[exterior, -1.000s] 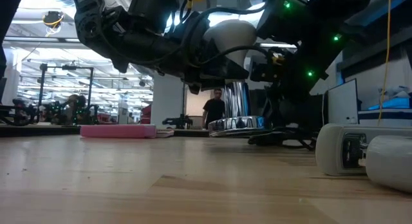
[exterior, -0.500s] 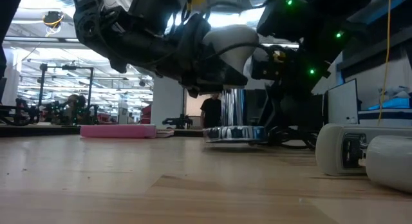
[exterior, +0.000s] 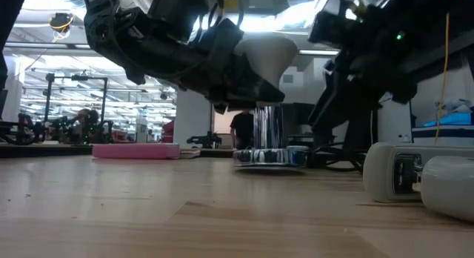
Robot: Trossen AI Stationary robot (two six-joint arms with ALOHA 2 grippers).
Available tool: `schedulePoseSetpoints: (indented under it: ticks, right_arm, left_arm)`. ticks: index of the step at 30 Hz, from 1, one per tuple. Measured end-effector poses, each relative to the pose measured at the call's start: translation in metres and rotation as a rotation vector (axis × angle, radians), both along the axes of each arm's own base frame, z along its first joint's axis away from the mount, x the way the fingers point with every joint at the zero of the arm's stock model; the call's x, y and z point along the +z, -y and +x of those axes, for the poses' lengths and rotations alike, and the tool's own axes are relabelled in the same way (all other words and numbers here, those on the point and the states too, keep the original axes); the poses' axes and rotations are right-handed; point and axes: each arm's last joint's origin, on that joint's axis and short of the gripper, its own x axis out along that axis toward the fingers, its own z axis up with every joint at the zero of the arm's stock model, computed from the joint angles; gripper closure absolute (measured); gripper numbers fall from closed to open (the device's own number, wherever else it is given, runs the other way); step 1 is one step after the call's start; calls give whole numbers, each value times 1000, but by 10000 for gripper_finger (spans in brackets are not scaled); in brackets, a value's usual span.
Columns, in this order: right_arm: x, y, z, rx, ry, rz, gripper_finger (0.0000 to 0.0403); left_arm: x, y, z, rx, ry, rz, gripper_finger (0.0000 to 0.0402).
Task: Screw lightbulb
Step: Insert the lightbulb into the lamp
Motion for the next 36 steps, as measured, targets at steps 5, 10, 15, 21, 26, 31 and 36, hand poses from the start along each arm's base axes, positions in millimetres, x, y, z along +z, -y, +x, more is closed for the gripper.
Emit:
schedulePoseSetpoints:
  ticks: [5,10,15,21,26,31,36]
  right_arm:
    - [-3,-16,10,76,104,-10,210]
    - [-23,-15,18,67,82,-34,210]
    - [-41,-8,22,35,33,-59,210]
    - [-49,-1,25,4,19,-83,251]
    - [-49,0,25,-17,19,-120,305]
    - [-51,1,22,-22,-10,-143,348]
    - [-51,2,20,-30,-27,-165,369]
  left_arm:
    - [0,-8,0,43,6,-53,251]
    - [1,-10,1,53,12,-62,251]
    - [0,-9,0,50,4,-61,251]
    - [0,-9,0,50,2,-57,251]
    - [-1,-7,0,38,-8,-57,251]
    - [-3,-3,-1,26,-36,-45,251]
    - [-3,0,-1,12,-38,-33,251]
